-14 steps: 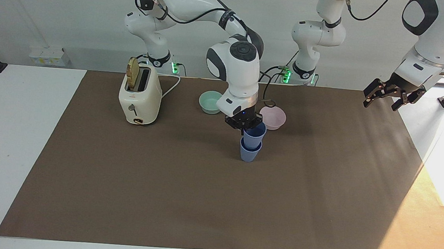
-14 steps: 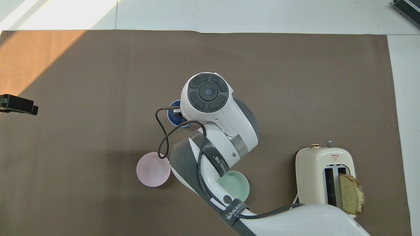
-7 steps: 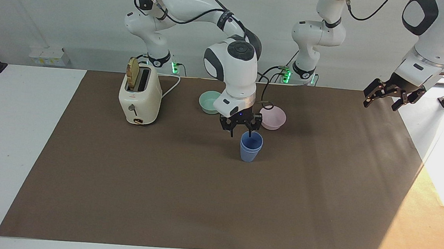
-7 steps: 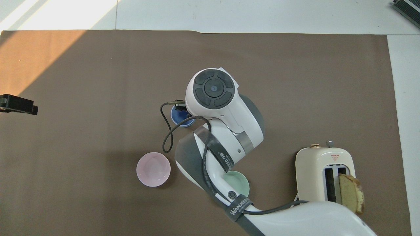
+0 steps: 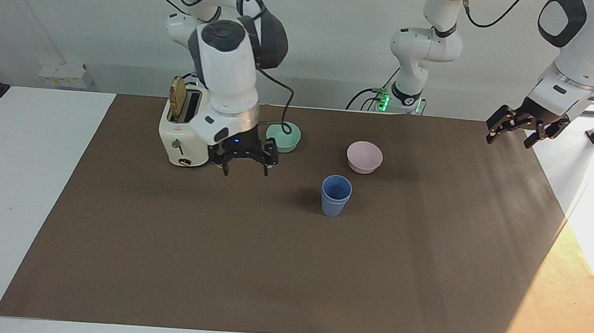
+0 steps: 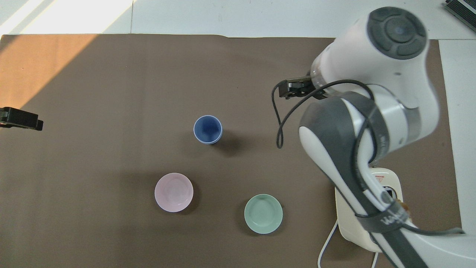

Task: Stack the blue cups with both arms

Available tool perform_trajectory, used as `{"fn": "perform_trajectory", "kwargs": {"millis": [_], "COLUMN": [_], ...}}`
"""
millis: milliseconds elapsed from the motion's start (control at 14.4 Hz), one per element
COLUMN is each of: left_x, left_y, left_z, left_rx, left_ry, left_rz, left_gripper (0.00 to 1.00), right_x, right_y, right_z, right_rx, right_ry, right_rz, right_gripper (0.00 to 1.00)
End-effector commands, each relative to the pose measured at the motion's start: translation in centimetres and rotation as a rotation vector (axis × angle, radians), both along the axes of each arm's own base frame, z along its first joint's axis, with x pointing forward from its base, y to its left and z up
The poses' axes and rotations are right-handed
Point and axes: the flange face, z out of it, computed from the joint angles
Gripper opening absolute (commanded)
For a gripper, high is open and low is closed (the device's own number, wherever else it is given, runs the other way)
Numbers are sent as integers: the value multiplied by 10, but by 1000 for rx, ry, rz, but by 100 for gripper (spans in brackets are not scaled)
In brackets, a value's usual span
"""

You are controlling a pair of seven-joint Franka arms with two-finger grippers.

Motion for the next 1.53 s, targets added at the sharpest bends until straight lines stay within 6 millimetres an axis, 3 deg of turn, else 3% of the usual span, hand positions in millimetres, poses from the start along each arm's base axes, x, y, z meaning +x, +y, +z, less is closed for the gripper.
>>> {"fn": "perform_trajectory", "kwargs": {"millis": [0,69,208,278,486,971,1457], "left_x": [0,0,0,0,0,2,2], "left_y": [4,4,4,4,4,-8,-2], "left_z": [4,4,4,4,4,4,5], "left_rx": [11,11,11,11,11,8,10], "left_ry": [7,7,7,7,7,1,-5], "left_rz": [-3,-3,-3,-3,-3,-23,-9], "left_gripper": [100,100,100,100,100,100,100], "right_x": [-11,-16,-32,-40,-56,-57,-55], "right_y": [-55,-76,-93,-111,-146,-149,-162], "right_z": [29,41,63,72,62,59,59], "right_rx": [-39,-43,-53,-57,-54,-47,28], "right_ry": [11,16,35,46,88,43,51], "right_rz": [3,2,-20,-42,-60,-35,-97], "right_gripper": [100,100,100,100,100,100,100]}}
